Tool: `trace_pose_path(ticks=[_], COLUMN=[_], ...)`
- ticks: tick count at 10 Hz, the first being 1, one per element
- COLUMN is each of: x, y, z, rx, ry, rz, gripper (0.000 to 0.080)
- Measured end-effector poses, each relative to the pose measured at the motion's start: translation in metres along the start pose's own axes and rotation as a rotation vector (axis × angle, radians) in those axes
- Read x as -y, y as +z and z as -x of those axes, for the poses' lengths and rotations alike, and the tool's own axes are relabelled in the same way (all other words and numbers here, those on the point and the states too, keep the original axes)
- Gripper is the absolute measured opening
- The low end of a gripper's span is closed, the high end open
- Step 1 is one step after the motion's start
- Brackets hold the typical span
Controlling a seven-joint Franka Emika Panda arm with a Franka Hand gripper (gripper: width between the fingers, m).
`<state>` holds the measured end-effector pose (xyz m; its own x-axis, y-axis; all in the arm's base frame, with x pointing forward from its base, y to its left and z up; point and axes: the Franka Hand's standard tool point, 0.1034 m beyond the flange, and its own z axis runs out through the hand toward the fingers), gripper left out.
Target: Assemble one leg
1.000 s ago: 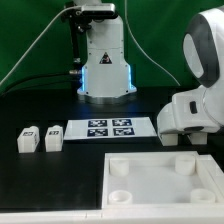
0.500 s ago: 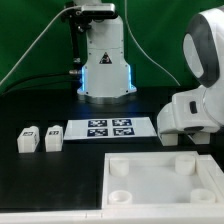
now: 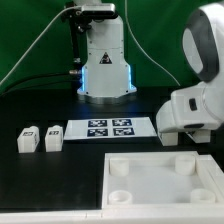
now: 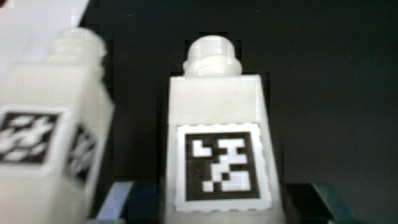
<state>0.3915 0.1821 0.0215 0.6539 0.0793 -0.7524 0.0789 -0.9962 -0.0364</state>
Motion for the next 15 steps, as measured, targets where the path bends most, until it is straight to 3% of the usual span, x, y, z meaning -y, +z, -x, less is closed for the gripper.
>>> trace_pose_path(ticks=[3, 4, 6, 7, 8, 9, 12, 13, 15], x=[-0.018, -0.028, -0.039, -0.036, -0.038, -0.042, -0.102, -0.107, -0.121], y=[-0.071, -0.098, -0.116, -0.117, -0.114, -0.125, -0.206, -0.233, -0.237], z=[0.021, 0.025, 0.048, 0.035, 0.036, 0.031, 0.009, -0.003, -0.004], rx=[-0.164, -0.327, -0.46, -0.613, -0.67, -0.8, -1.08, -1.212, -1.43], ry=[-0.081, -0.094, -0.087, -0.089, -0.088, -0.107, -0.19, -0.175, -0.167], rz=[-0.016, -0.021, -0.01, -0.013, -0.011, -0.008, 0.031, 0.041, 0.112], gripper=[0.0291, 0.0292, 0.0292, 0.0292, 0.0292, 0.0292, 0.0292, 0.0292, 0.0292])
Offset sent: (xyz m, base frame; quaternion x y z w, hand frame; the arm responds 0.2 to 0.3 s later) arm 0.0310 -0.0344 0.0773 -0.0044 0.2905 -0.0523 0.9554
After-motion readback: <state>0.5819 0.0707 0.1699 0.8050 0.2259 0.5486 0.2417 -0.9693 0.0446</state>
